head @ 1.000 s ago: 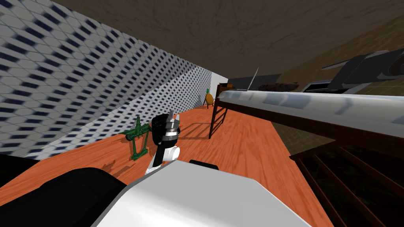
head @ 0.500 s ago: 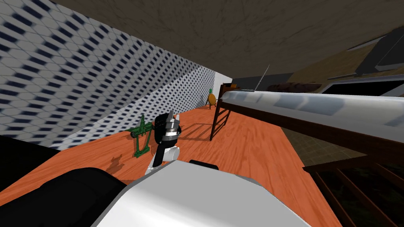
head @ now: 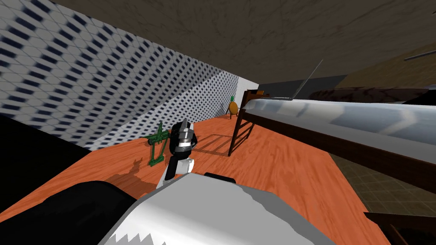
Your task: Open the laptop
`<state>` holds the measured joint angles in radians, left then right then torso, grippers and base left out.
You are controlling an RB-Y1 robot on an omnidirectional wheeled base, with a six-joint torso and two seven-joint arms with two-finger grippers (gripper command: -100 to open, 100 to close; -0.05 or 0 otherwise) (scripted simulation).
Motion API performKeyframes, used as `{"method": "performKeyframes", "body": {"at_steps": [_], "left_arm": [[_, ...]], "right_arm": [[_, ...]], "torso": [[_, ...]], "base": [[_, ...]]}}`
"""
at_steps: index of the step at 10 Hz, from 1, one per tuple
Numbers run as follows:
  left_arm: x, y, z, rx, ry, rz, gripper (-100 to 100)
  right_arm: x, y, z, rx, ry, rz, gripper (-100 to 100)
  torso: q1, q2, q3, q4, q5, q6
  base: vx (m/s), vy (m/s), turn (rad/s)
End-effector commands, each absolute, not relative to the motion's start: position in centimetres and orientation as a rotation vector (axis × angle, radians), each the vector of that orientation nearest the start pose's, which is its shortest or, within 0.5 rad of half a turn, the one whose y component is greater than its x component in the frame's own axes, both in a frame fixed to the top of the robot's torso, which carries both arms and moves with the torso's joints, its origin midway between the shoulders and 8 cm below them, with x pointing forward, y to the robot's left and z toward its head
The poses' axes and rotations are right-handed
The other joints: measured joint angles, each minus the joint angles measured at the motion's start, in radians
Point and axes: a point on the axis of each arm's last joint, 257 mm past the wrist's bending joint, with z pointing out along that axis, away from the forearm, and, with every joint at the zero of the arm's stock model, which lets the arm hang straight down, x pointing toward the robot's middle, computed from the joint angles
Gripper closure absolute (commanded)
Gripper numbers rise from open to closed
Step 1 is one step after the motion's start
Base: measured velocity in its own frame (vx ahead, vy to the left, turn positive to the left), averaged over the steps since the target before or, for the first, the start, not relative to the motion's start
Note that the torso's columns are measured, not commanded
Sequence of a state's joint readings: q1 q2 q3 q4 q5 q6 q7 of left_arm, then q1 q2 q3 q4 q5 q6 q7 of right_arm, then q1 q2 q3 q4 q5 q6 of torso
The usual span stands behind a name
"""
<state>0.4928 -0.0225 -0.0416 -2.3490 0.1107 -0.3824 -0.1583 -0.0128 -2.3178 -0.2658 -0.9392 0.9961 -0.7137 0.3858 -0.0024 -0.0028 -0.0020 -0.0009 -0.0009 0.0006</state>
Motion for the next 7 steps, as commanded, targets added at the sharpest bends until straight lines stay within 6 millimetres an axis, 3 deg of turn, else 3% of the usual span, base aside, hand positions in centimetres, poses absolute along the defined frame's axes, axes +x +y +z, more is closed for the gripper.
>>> {"method": "performKeyframes", "body": {"at_steps": [1, 3, 7], "left_arm": [[35.0, 27.8, 3.5, -0.719, 0.607, -1.268, 0], [35.0, 27.8, 3.4, -0.719, 0.607, -1.268, 0], [35.0, 27.8, 3.5, -0.719, 0.607, -1.268, 0]], "right_arm": [[44.1, -59.4, 42.5, -1.450, 1.387, -1.712, -100], [43.2, -59.8, 44.8, -1.478, 1.391, -1.836, -100], [42.5, -60.3, 46.6, -1.515, 1.404, -1.957, -100]], "torso": [[0.002, 0.007, 0.004, 0.002, 0.000, 0.000], [0.001, 0.000, 0.000, 0.000, 0.001, -0.001], [0.002, 0.004, 0.003, 0.001, 0.001, -0.001]], "base": [[0.161, -0.082, 0.175], [0.276, -0.146, 0.255], [0.207, -0.152, 0.122]]}}
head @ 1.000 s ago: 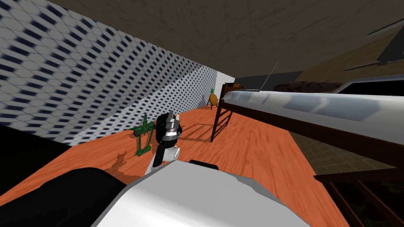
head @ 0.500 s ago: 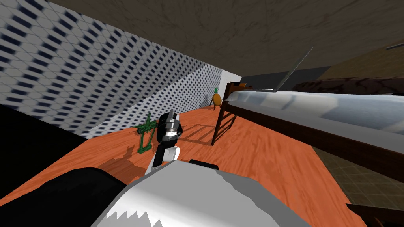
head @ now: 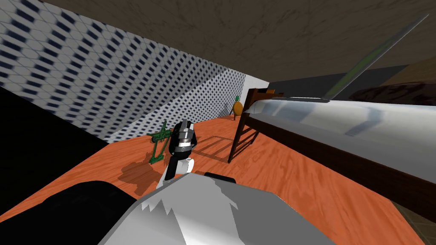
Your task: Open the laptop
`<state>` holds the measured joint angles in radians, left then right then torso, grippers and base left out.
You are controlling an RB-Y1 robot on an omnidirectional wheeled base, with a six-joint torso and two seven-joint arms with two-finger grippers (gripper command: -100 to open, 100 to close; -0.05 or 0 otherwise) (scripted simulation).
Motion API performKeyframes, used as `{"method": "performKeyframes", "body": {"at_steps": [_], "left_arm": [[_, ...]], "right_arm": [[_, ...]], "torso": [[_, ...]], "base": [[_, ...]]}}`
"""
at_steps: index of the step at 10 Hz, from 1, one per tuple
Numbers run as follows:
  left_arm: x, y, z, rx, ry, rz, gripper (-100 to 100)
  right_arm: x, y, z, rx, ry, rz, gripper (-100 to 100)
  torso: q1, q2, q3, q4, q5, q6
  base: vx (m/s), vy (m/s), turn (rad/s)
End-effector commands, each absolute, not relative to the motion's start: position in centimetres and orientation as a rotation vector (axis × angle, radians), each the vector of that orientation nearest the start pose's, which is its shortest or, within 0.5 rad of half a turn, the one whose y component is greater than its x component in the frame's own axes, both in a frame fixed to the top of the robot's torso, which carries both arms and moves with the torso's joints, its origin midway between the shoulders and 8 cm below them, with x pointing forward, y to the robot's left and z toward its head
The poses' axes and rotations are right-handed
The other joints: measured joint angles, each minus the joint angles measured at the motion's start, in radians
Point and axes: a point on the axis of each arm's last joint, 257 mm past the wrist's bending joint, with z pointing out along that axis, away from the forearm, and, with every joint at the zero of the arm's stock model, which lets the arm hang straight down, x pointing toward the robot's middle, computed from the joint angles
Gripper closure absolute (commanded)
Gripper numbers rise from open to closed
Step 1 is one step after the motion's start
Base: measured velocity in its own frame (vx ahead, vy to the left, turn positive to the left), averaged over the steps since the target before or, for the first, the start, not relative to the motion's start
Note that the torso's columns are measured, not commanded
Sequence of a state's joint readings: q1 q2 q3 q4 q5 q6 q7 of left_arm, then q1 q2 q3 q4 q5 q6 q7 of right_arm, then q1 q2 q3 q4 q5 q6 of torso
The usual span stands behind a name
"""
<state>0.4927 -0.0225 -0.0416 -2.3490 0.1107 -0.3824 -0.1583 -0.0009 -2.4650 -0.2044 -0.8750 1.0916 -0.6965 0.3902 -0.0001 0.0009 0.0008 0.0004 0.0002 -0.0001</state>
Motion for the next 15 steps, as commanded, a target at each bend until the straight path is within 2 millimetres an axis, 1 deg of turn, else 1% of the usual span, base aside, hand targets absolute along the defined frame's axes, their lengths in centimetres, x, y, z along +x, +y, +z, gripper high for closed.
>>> {"method": "performKeyframes", "body": {"at_steps": [1, 3, 4, 5, 6, 7, 15], "left_arm": [[35.0, 27.8, 3.5, -0.719, 0.607, -1.267, 0], [35.0, 27.8, 3.5, -0.719, 0.607, -1.268, 0], [35.0, 27.8, 3.5, -0.720, 0.607, -1.268, 0], [35.0, 27.8, 3.5, -0.720, 0.607, -1.268, 0], [35.0, 27.8, 3.5, -0.720, 0.607, -1.268, 0], [35.0, 27.8, 3.5, -0.720, 0.607, -1.268, 0], [35.0, 27.8, 3.5, -0.720, 0.607, -1.268, 0]], "right_arm": [[42.4, -60.4, 46.8, -1.523, 1.407, -1.977, -100], [42.3, -60.4, 46.5, -1.514, 1.412, -1.961, -100], [42.4, -60.4, 46.5, -1.517, 1.409, -1.962, -100], [42.4, -60.4, 46.5, -1.516, 1.410, -1.961, 100], [42.9, -58.4, 46.4, -1.611, 1.400, -1.975, 100], [42.9, -58.4, 46.4, -1.611, 1.400, -1.975, 100], [44.1, -50.9, 45.5, -1.990, 1.357, -2.030, 100]], "torso": [[-0.002, -0.001, -0.001, 0.000, -0.001, 0.000], [0.006, 0.006, 0.003, 0.001, 0.001, 0.001], [0.005, 0.005, 0.003, 0.002, 0.002, 0.001], [0.004, 0.005, 0.003, 0.001, 0.001, 0.000], [0.004, 0.005, 0.003, 0.001, 0.001, 0.000], [0.004, 0.002, 0.001, 0.000, 0.001, -0.002], [0.002, -0.011, -0.009, -0.007, -0.001, -0.003]], "base": [[0.186, -0.148, 0.119], [0.085, -0.065, 0.023], [0.062, -0.048, 0.013], [0.011, -0.008, 0.001], [0.048, -0.055, 0.013], [0.038, -0.058, 0.025], [0.042, -0.052, 0.022]]}}
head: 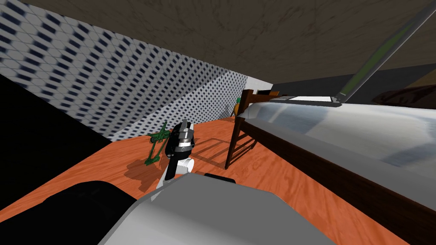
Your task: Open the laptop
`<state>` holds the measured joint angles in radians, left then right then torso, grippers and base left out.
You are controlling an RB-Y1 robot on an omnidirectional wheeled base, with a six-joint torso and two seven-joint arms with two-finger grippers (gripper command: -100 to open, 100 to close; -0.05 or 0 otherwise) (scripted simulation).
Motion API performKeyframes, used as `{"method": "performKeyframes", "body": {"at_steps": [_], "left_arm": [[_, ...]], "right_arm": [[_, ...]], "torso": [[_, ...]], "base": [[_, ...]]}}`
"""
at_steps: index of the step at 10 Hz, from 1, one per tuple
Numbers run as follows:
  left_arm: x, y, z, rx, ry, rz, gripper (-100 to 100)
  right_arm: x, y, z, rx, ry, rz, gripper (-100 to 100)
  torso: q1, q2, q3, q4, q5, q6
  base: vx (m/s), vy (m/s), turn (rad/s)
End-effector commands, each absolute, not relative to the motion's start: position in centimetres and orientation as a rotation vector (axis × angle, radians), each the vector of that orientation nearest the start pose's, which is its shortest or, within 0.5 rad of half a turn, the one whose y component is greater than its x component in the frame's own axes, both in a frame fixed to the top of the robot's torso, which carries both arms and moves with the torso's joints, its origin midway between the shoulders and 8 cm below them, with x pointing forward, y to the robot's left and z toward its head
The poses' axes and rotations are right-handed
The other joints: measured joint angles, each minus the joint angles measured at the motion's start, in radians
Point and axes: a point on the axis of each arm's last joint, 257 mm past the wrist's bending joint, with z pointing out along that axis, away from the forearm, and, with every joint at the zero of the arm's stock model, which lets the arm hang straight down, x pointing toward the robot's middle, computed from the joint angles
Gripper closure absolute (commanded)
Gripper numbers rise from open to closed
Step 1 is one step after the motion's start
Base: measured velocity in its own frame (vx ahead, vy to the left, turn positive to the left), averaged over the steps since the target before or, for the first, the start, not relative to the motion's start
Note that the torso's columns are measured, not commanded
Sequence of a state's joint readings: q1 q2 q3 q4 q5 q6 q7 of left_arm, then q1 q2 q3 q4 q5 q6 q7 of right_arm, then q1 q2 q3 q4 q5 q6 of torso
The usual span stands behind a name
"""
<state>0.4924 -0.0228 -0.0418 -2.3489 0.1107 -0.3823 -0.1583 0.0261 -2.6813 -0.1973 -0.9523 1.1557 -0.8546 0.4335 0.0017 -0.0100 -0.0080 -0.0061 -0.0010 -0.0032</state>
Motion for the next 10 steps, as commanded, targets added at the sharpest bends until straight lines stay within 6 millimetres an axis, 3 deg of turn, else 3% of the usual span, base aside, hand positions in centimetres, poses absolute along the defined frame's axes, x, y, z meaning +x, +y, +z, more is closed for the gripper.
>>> {"method": "performKeyframes", "body": {"at_steps": [1, 3, 5, 6, 10], "left_arm": [[35.0, 27.8, 3.5, -0.719, 0.607, -1.268, 0], [35.0, 27.8, 3.5, -0.720, 0.607, -1.268, 0], [35.0, 27.8, 3.5, -0.720, 0.607, -1.268, 0], [35.0, 27.8, 3.5, -0.720, 0.607, -1.268, 0], [35.0, 27.8, 3.5, -0.720, 0.607, -1.268, 0]], "right_arm": [[43.7, -51.4, 46.0, -1.946, 1.355, -2.039, 100], [44.5, -49.1, 44.1, -2.122, 1.333, -2.038, 100], [44.5, -49.1, 44.1, -2.122, 1.333, -2.038, 100], [44.8, -47.9, 42.8, -2.238, 1.317, -2.032, 100], [45.2, -46.2, 40.8, -2.414, 1.289, -2.018, 100]], "torso": [[0.000, 0.001, 0.000, 0.000, -0.001, 0.000], [-0.002, 0.003, 0.002, 0.001, -0.002, 0.000], [-0.004, 0.003, 0.001, -0.001, -0.005, 0.002], [-0.007, 0.004, 0.003, 0.001, -0.004, 0.003], [-0.009, 0.008, 0.005, 0.003, -0.005, 0.004]], "base": [[0.016, -0.027, 0.004], [0.077, -0.038, 0.052], [0.032, -0.009, 0.020], [0.041, -0.009, 0.047], [0.057, -0.022, 0.043]]}}
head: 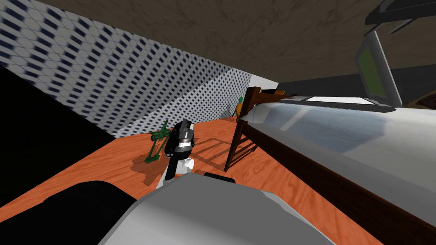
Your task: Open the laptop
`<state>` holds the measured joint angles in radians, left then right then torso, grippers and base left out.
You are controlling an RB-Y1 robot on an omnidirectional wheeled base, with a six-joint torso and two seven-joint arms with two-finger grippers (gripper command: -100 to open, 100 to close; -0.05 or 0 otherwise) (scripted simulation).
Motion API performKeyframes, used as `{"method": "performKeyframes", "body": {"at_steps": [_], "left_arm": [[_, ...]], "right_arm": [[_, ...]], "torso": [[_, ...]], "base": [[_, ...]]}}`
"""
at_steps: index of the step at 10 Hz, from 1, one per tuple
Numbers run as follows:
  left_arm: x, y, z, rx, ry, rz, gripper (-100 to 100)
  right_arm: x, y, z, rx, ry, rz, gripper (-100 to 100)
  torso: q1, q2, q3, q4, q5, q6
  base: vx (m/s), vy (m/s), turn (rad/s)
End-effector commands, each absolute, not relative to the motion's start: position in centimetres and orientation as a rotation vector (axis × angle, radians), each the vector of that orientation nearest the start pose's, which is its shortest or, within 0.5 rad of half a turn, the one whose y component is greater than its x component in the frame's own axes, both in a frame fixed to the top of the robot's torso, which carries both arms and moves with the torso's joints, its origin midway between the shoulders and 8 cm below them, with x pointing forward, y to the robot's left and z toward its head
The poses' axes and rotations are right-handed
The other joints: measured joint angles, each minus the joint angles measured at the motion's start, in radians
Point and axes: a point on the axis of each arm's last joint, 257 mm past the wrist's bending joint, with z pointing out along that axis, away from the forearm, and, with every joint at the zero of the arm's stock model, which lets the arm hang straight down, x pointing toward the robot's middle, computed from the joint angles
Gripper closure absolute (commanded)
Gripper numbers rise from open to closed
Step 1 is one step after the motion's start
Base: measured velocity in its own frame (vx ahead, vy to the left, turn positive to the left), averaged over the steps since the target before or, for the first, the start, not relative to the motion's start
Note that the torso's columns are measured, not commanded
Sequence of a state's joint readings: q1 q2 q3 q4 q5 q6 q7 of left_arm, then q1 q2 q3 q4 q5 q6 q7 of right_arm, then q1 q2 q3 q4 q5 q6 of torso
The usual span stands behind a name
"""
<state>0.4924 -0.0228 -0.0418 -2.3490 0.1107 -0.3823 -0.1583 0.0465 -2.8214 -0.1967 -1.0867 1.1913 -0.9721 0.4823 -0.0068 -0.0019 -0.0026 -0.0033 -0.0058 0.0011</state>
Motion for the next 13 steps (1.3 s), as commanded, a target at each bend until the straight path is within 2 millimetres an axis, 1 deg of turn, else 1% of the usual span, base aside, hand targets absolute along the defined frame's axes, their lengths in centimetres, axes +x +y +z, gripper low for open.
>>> {"method": "performKeyframes", "body": {"at_steps": [1, 2, 3, 4, 6, 7, 13], "left_arm": [[35.0, 27.8, 3.5, -0.720, 0.607, -1.268, 0], [35.0, 27.8, 3.5, -0.720, 0.607, -1.268, 0], [35.0, 27.8, 3.5, -0.720, 0.607, -1.268, 0], [35.0, 27.8, 3.5, -0.720, 0.607, -1.268, 0], [35.0, 27.8, 3.5, -0.720, 0.607, -1.268, 0], [35.0, 27.8, 3.5, -0.720, 0.607, -1.268, 0], [35.0, 27.8, 3.5, -0.720, 0.607, -1.268, 0]], "right_arm": [[45.3, -45.6, 40.2, -2.473, 1.279, -2.012, 100], [45.4, -45.1, 39.5, -2.533, 1.269, -2.005, 100], [45.4, -45.3, 40.1, -2.492, 1.271, -2.014, 100], [45.7, -44.8, 38.5, -2.607, 1.243, -1.998, 100], [45.9, -44.3, 37.1, -2.714, 1.214, -1.982, 100], [44.8, -43.8, 39.0, -2.672, 1.222, -1.999, -100], [40.8, -42.1, 42.4, -2.672, 1.225, -2.002, -100]], "torso": [[0.001, 0.001, 0.001, 0.001, 0.000, 0.000], [0.001, 0.001, 0.001, 0.002, 0.002, 0.000], [0.001, 0.001, 0.002, 0.003, 0.003, 0.000], [0.002, 0.004, 0.004, 0.004, 0.003, 0.000], [0.005, 0.008, 0.006, 0.004, 0.003, 0.001], [0.004, 0.008, 0.006, 0.005, 0.004, 0.001], [0.007, 0.002, 0.002, 0.003, 0.006, -0.001]], "base": [[0.076, -0.018, 0.046], [0.084, -0.032, 0.045], [0.036, -0.014, 0.022], [0.013, -0.001, 0.058], [0.006, -0.006, 0.040], [0.049, -0.008, 0.017], [0.069, -0.033, 0.006]]}}
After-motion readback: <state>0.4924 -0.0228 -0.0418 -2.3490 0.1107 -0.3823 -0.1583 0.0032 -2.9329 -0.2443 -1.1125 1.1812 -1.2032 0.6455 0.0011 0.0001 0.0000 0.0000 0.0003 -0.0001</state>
